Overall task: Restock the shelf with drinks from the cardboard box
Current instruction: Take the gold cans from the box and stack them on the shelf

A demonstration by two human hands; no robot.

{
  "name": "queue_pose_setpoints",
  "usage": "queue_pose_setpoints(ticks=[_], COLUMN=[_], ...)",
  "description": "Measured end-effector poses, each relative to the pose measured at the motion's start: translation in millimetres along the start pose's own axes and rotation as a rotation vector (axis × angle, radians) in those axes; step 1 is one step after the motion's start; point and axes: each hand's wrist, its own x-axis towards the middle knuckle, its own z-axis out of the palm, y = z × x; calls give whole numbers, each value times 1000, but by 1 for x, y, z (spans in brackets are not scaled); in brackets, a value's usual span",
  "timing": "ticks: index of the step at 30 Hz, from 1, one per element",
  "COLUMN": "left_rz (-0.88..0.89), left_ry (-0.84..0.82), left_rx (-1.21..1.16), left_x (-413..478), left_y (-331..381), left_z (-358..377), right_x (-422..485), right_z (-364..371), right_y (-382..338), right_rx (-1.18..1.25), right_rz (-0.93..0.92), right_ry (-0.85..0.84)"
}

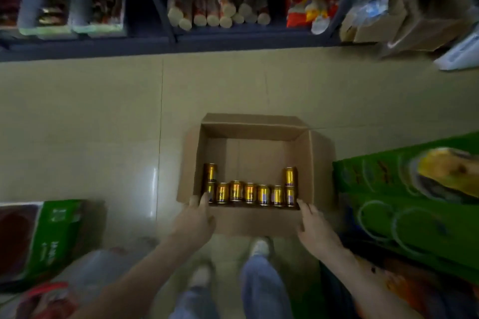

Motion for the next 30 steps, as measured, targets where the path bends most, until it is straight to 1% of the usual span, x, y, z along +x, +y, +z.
queue_pose_setpoints(ticks=[2,6,9,12,15,18,20,23,25,27,29,30], left_rz=[-54,-176,-198,-212,-220,-251,-221,-132,-104,-128,-207,-218], left_ry=[-13,56,37,20,7,-25,-6,126,207,209,164,132], left_rx=[-12,-199,-115,-112,-41,15,48,-51,17,101,152,216], left_x=[55,166,246,312,360,385,391,385,382,382,389,393], left_y=[-2,-17,-32,-43,-48,-48,-43,-33,-32,-37,-47,-53], left_z=[29,94,140,176,204,223,233,240,240,236,229,227], right_x=[61,177,251,316,367,395,397,387,381,382,390,396], right_z=[23,75,110,143,168,183,193,205,212,217,217,215], right_y=[10,39,63,81,92,98,97,89,83,78,77,77], right_rx=[23,82,127,131,158,145,113,-76,-150,-190,-187,-174], right_rz=[47,60,90,148,266,408,426,296,190,136,147,165], right_ry=[-30,-99,-68,-36,-16,12,50,128,155,179,216,220])
